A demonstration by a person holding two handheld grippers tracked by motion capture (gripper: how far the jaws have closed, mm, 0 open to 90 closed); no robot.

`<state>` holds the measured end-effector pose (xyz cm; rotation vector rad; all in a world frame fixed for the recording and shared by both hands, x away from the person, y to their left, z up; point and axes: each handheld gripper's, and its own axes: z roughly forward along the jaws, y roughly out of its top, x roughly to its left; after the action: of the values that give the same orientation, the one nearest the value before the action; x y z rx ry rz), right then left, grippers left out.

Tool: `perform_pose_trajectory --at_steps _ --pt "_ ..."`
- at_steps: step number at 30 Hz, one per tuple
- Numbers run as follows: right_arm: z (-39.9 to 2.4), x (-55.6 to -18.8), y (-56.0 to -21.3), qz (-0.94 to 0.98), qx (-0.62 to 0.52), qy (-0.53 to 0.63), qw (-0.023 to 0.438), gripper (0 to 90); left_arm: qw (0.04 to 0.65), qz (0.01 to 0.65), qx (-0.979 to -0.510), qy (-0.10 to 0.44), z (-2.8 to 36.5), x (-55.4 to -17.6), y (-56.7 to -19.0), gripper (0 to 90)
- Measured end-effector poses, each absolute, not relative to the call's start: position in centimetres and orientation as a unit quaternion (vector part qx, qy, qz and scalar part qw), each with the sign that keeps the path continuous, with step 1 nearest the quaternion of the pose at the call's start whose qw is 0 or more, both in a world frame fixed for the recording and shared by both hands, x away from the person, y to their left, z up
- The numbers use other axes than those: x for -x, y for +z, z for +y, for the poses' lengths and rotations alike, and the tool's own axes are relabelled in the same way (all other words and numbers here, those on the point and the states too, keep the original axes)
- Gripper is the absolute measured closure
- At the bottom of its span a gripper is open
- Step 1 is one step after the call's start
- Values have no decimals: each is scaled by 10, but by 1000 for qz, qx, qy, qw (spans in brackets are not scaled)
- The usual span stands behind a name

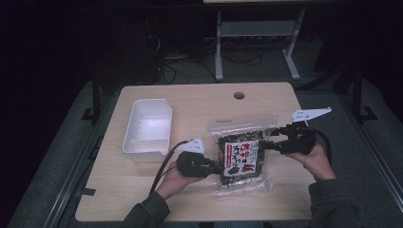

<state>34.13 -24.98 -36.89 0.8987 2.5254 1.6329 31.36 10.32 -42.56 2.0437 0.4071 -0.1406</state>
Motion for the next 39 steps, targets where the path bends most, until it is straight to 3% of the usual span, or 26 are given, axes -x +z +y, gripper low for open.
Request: perform_pose_trajectory --at_steps 11,12,17,23,31,39 --pt "-225 -351 -382 813 -248 525 -49 350 497 152 -852 -60 112 -313 -421 745" --pt "-223 -352 -385 810 -238 532 -64 400 496 153 -853 -60 114 -313 -420 745" --pt "-217 -354 -387 808 -227 538 -83 468 494 155 -854 -56 120 -314 -419 743" --pt "-212 -352 -387 802 -200 552 -113 662 489 173 -854 -50 128 -318 -420 717" --pt "-209 -346 -381 804 -187 553 -113 736 485 183 -854 -32 137 -318 -420 658" --pt "-213 -340 -375 809 -201 544 -99 744 476 179 -861 -14 147 -312 -419 616"
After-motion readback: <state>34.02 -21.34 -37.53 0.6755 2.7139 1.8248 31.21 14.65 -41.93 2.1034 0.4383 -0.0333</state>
